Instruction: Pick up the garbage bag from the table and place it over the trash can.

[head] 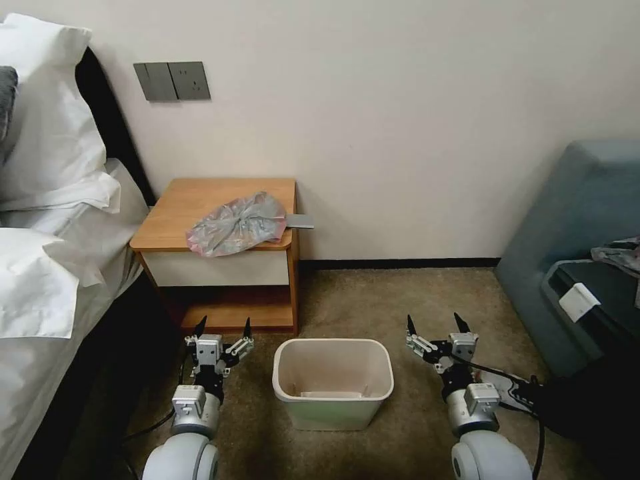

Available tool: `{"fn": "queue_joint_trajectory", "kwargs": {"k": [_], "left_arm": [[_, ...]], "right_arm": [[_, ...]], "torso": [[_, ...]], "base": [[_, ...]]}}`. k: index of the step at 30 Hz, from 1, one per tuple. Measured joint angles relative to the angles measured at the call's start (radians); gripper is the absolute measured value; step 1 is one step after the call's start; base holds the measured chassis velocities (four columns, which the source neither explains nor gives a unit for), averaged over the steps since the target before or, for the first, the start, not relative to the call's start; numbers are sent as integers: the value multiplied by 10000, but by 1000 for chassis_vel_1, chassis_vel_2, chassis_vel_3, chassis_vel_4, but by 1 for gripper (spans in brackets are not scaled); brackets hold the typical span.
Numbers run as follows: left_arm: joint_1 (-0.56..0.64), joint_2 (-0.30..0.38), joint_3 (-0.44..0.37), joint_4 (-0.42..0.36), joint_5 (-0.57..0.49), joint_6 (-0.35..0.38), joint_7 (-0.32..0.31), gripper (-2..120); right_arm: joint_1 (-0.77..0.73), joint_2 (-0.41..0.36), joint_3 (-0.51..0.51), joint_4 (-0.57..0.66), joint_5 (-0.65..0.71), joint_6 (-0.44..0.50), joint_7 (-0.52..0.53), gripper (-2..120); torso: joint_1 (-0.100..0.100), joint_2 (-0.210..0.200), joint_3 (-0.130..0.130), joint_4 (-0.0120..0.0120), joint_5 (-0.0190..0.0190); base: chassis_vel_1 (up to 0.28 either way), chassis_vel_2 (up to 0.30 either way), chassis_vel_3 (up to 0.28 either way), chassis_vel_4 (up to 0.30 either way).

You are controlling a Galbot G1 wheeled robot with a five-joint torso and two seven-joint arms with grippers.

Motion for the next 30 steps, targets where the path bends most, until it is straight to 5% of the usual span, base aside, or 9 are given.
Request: {"fn": "queue_joint_trajectory", "kwargs": {"k": [10,11,14,25,30], "left_arm": [[55,-8,-1,-71,-2,8,-4,99],[564,-140,0,-958,-87,83,-71,100],[1057,-269,0,-1827,-179,165,-147,100],[2562,-660,-1,-4451,-463,417,-383,100],[3126,-805,-2,-5067,-564,508,-467,100]], "right_arm": [[-35,4,8,86,4,-20,0,100],[-405,65,111,976,105,-321,11,100],[-766,130,211,1846,211,-626,47,100],[-1841,330,518,4403,526,-1525,158,100],[-2282,398,632,5063,676,-1902,198,100]], "torso": [[0,-1,0,0,0],[0,0,0,0,0],[0,0,0,1,0],[0,0,-1,0,0],[-1,0,-2,0,1]], "base": [[0,0,0,0],[0,0,0,0],[0,0,0,0],[0,0,0,0],[0,0,0,0]]}}
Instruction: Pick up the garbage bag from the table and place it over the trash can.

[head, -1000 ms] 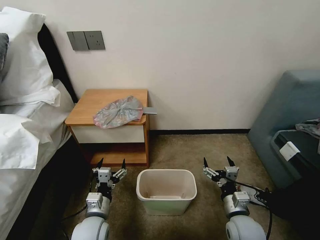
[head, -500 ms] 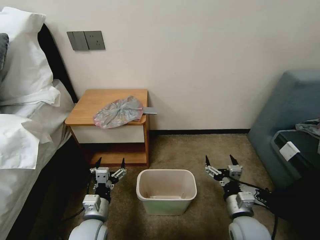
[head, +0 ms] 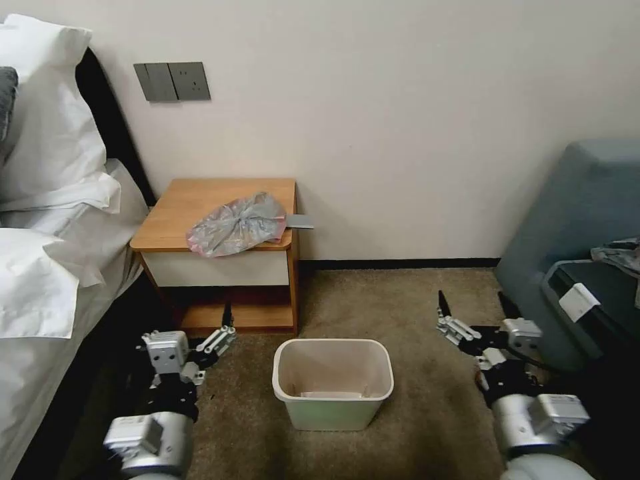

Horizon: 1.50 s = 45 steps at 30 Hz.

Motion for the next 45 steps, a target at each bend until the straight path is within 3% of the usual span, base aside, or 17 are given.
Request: {"fn": "queue_joint_trajectory", "kwargs": {"k": [4,8,20,26,32,37,39,40,42,45], "left_arm": [[196,-53,1,-38,-35,39,-29,100],[586,472,-224,-34,280,474,-79,100],[677,842,-295,25,-23,484,-196,100],[767,1176,-511,42,-678,400,-340,100],[776,1566,-547,50,-1090,263,-361,100],[685,2049,-479,55,-1352,218,-366,100],[768,2054,-484,57,-1406,170,-387,100],[768,2054,-484,57,-1406,170,-387,100],[808,1927,-560,62,-1422,169,-399,100],[904,1760,-565,63,-1402,169,-399,100]], "right_arm": [[-241,-442,-54,32,351,-293,-93,100],[-192,-768,-64,30,912,-338,-37,100],[592,-1556,-156,-103,3024,-686,238,100],[2062,-2357,-370,-1134,5709,-957,667,100],[2989,-2692,-543,-2108,7469,-1101,993,100],[4357,-2945,-723,-3305,10477,-1586,1566,100],[5398,-3139,-920,-4100,12087,-2076,1642,100],[5398,-3139,-920,-4100,12087,-2076,1642,100],[6762,-3283,-1236,-5233,14024,-2779,1670,100],[7643,-3317,-1612,-6191,15131,-3174,1726,100]], "torso": [[0,0,0,1,0],[0,0,1,0,-2],[0,0,2,-1,-2],[0,0,3,1,0],[0,0,3,1,0],[0,0,3,-4,-1],[0,-1,3,1,0],[0,-1,3,1,0],[1,-1,4,1,-2],[0,-1,3,1,-2]], "base": [[0,0,0,0],[0,0,0,0],[0,0,0,0],[0,0,0,0],[0,0,0,0],[0,0,0,0],[0,0,0,0],[0,0,0,0],[0,0,0,0],[0,0,0,0]]}}
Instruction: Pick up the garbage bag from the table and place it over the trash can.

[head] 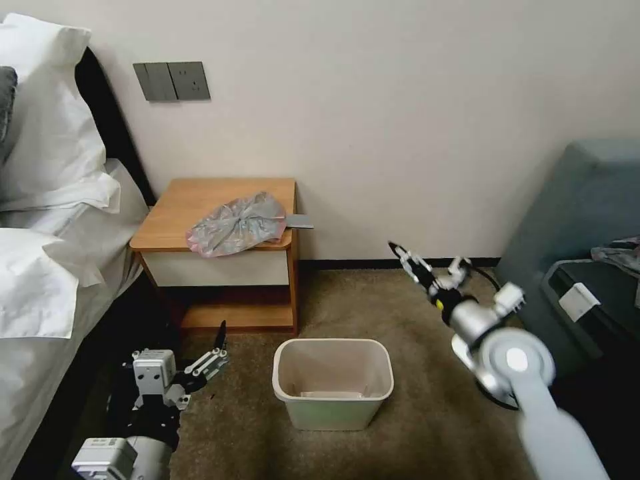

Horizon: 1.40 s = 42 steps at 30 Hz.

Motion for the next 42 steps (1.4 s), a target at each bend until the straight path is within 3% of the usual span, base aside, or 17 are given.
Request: {"fn": "queue_joint_trajectory", "kwargs": {"k": [4,7,14,22,25,28,42], "left_arm": [[167,-175,19,1,70,-24,-15,100],[236,-372,16,2,133,-91,-54,100],[231,-587,26,2,183,-90,-52,100],[160,-750,48,3,254,-89,-10,100],[100,-840,83,3,301,-88,25,100],[98,-846,86,3,314,-84,36,100],[161,-886,178,3,434,-78,105,100]], "right_arm": [[795,48,-618,-1119,669,-127,75,100],[1952,458,-1447,-2729,989,-170,1,100],[3173,1212,-1920,-4452,1358,-178,-318,100],[3971,1841,-2286,-5885,1106,-178,-1128,100],[4481,2450,-2522,-7061,511,-124,-1757,100],[4654,2770,-2531,-7462,353,-67,-1990,100],[4695,3115,-2538,-7449,-83,61,-2575,53]], "torso": [[0,0,1,0,2],[0,0,1,0,0],[0,-1,0,0,-1],[0,-1,0,-2,-1],[1,-1,0,-1,0],[1,-1,0,0,-1],[1,0,-1,-1,-1]], "base": [[0,0,0,0],[0,0,0,0],[0,0,0,0],[0,0,0,0],[0,0,0,0],[0,0,0,0],[0,0,0,0]]}}
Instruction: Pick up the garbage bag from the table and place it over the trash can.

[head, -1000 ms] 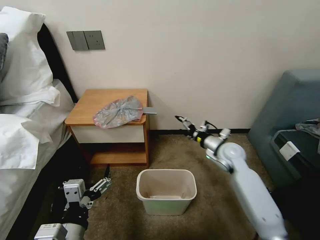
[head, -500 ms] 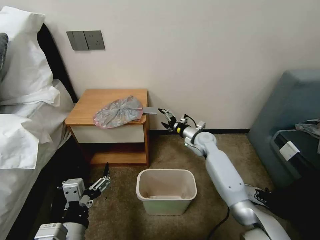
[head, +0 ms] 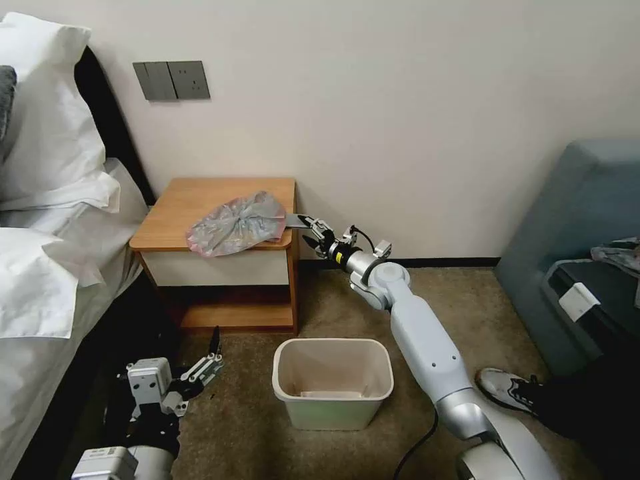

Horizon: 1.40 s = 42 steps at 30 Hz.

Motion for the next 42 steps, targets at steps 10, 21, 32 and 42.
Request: {"fn": "queue_joint_trajectory", "kwargs": {"k": [10,21,32,42], "left_arm": [[-29,-3,1,0,189,-84,13,100],[-120,-39,17,0,259,-197,22,100],[-357,5,84,0,253,-224,22,100],[-525,212,80,0,240,-285,-26,100]], "right_arm": [[-64,-1,187,279,34,56,-22,14],[-513,-305,163,1441,385,82,388,0],[-3096,-1528,195,5231,1423,178,1784,0],[-6338,-2785,425,8386,612,276,1935,0]], "torso": [[0,0,0,0,2],[0,0,0,1,3],[0,1,-2,-3,4],[-1,3,-2,-3,4]], "base": [[0,0,0,0],[0,0,0,0],[0,0,0,0],[0,0,0,0]]}}
